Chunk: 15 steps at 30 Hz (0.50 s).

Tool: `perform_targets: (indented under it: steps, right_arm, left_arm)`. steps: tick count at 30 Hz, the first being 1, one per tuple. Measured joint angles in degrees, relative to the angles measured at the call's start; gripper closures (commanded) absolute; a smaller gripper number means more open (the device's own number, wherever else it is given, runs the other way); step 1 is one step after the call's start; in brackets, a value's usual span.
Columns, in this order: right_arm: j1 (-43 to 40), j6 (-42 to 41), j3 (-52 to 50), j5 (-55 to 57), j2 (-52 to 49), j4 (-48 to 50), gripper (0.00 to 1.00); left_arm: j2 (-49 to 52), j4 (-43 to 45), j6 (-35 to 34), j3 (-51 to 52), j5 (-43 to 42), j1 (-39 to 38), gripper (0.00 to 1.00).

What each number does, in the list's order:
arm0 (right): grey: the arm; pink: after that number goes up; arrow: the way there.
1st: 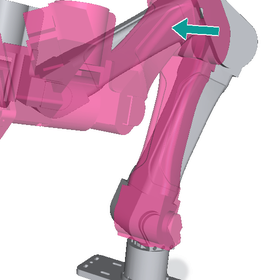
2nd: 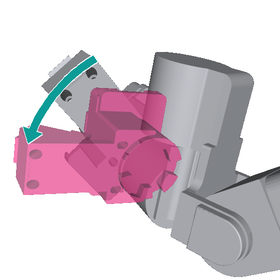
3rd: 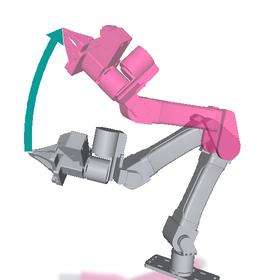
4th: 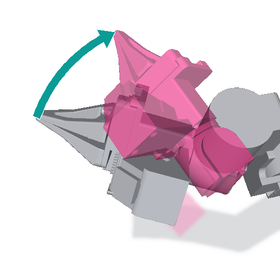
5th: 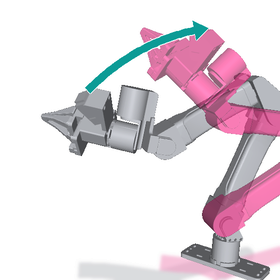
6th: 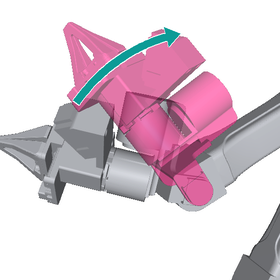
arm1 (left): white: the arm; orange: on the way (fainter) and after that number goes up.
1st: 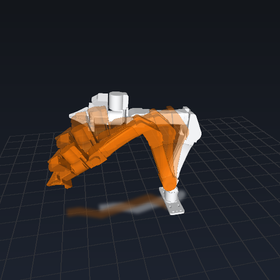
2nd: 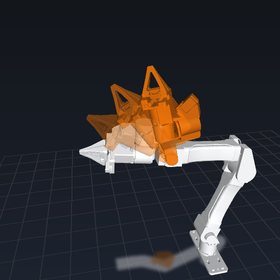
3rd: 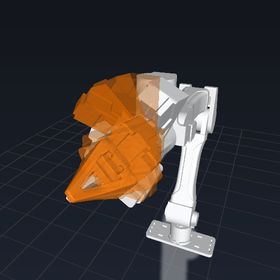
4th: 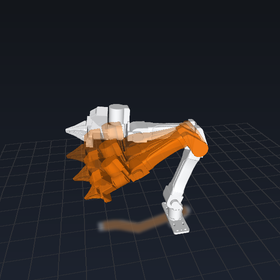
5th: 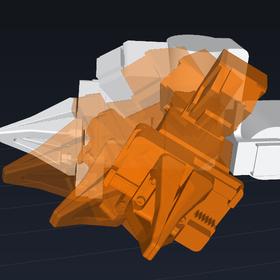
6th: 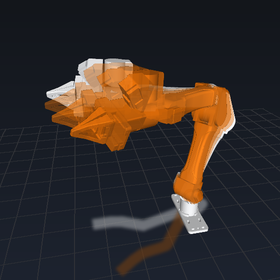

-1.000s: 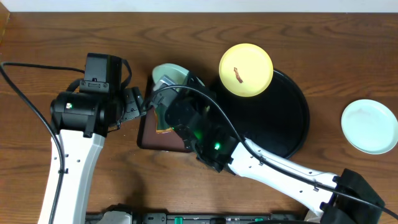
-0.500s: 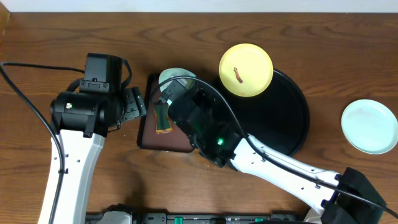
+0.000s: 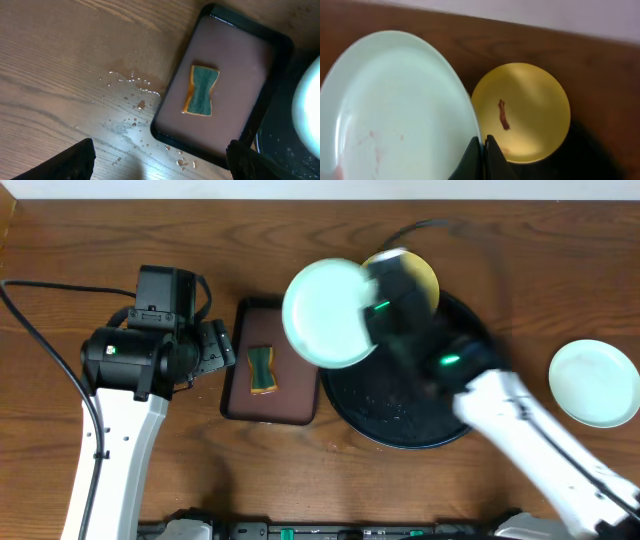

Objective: Clean dirty plates on tray and stack at the side
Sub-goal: 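Carry the plate right and stack it on the cleaned plate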

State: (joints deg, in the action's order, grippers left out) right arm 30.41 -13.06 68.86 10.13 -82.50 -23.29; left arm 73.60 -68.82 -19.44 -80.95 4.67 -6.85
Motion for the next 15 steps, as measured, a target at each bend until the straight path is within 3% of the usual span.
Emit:
perform_targets:
  steps: [2,6,10,15]
  right_arm:
    - [-7.78,-3.32,0.02,-7.72,1.88,-1.16,0.99]
    - [-13.90,-5.46,0.02,-14.40,2.23,-2.64,0.99]
    - [-12.76,-3.74,0.00,-16.74,2.23,-1.53,0.99]
    - [-3.80,4.79,0.00,-10.23,2.23,2.54,0.99]
  left_arm:
    - [0.00,0.02,0.00,0.02,0.02,0.00,0.15]
    - [0.00,0.02,0.00,0.00,0.02,0.00,0.15]
    - [0.00,0.02,0.00,0.00,0.02,0.00,0.15]
    - [0.00,0.04,0.00,0.02,0.02,0.00,0.15]
